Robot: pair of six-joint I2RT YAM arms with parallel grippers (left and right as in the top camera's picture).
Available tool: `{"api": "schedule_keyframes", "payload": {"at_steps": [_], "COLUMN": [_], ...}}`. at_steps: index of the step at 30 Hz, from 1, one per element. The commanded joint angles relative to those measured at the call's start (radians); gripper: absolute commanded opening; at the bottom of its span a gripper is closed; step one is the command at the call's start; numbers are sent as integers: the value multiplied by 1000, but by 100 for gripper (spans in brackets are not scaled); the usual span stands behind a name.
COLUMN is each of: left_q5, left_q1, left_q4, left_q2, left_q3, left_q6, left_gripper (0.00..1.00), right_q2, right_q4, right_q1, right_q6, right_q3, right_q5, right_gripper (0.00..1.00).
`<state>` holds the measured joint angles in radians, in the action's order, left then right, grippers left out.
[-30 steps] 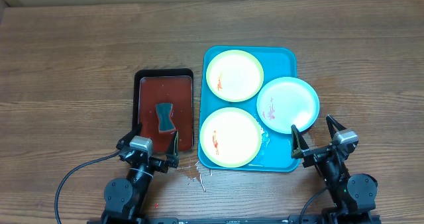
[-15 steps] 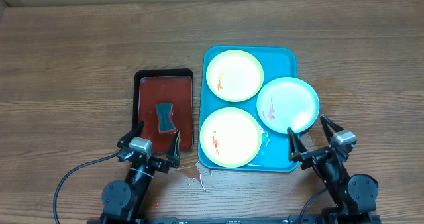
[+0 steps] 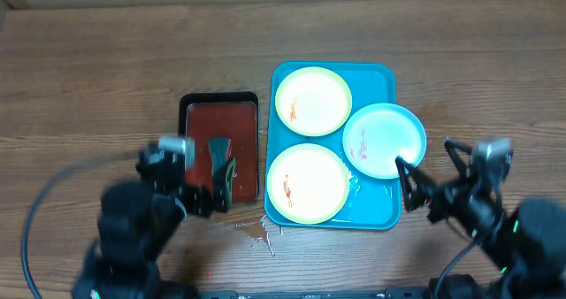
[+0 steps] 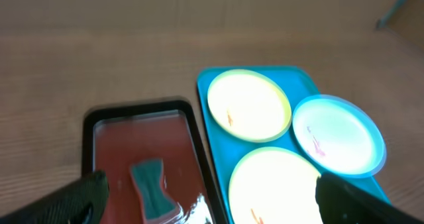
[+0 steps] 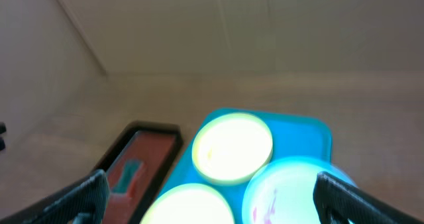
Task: Clean dirty plates on tray and stack at the side
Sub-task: 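Reach left gripper to the sponge and right gripper to the white plate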
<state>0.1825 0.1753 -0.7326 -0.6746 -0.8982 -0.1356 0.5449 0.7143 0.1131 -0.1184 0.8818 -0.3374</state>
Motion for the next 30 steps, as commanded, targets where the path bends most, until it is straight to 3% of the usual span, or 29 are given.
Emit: {"api": "schedule_keyframes", "payload": {"at_steps": [1, 8, 10, 12, 16, 20, 24, 30], "left_q5": [56, 69, 108, 126, 125, 125, 124, 95], "left_q1": [-7, -6, -6, -6, -6, -6, -6, -6], "left_q4": [-117, -360, -384, -409, -413, -397, -405, -425], "left_q2": [-182, -451, -483, -511, -541, -540, -539, -541], "left_q3": [-220, -494, -502, -502, -502, -508, -514, -514], "left_q6": [-14, -23, -29, -24, -18, -17, 10, 50], "left_gripper": [100, 100, 100, 100, 100, 100, 99, 100], "right_q2": [185, 418, 465, 524, 654, 767, 858, 963], "right_q4": [122, 278, 309, 374, 474, 414, 245, 154], "right_q1": [5, 6, 7, 27, 117, 233, 284, 285], "right_q6": [53, 11, 13, 14, 10, -85, -235, -270], "right_q3": [207, 389, 387, 387, 344, 211, 57, 8], "right_q5": [-4, -77, -130, -127, -13, 97, 161, 62], "right_gripper": [100, 100, 92, 77, 78, 80, 80, 56]}}
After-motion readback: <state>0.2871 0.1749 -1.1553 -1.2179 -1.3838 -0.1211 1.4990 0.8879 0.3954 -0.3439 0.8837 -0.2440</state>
